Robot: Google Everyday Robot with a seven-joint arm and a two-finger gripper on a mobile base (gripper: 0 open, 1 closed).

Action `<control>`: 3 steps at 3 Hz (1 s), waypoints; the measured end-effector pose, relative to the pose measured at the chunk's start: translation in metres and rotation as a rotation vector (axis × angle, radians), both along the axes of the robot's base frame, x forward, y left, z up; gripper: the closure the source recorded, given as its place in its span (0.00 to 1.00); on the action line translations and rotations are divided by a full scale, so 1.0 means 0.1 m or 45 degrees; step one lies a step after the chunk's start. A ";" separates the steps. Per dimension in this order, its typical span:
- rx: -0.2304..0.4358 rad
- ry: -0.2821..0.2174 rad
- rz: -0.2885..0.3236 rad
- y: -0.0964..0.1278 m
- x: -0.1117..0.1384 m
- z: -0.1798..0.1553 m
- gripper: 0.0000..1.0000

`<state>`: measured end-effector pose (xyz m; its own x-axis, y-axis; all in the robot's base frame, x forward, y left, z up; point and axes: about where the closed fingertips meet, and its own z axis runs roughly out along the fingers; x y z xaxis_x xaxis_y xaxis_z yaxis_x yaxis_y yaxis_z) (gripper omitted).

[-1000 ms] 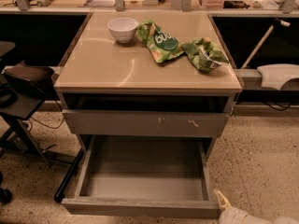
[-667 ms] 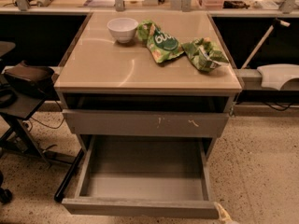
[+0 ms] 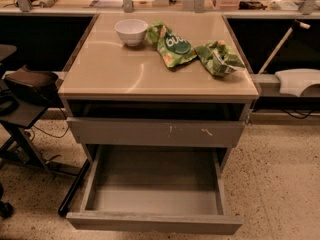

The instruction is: Close middle drawer

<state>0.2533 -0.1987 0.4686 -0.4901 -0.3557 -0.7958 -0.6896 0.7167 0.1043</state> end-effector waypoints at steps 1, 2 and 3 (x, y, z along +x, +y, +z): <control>0.052 0.098 0.056 0.03 -0.25 -0.18 0.00; 0.181 0.257 0.281 0.35 -0.29 -0.51 0.00; 0.265 0.289 0.529 0.77 0.10 -0.66 0.00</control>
Offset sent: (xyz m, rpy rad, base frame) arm 0.0222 0.1290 -0.0845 0.2753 0.3884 0.8310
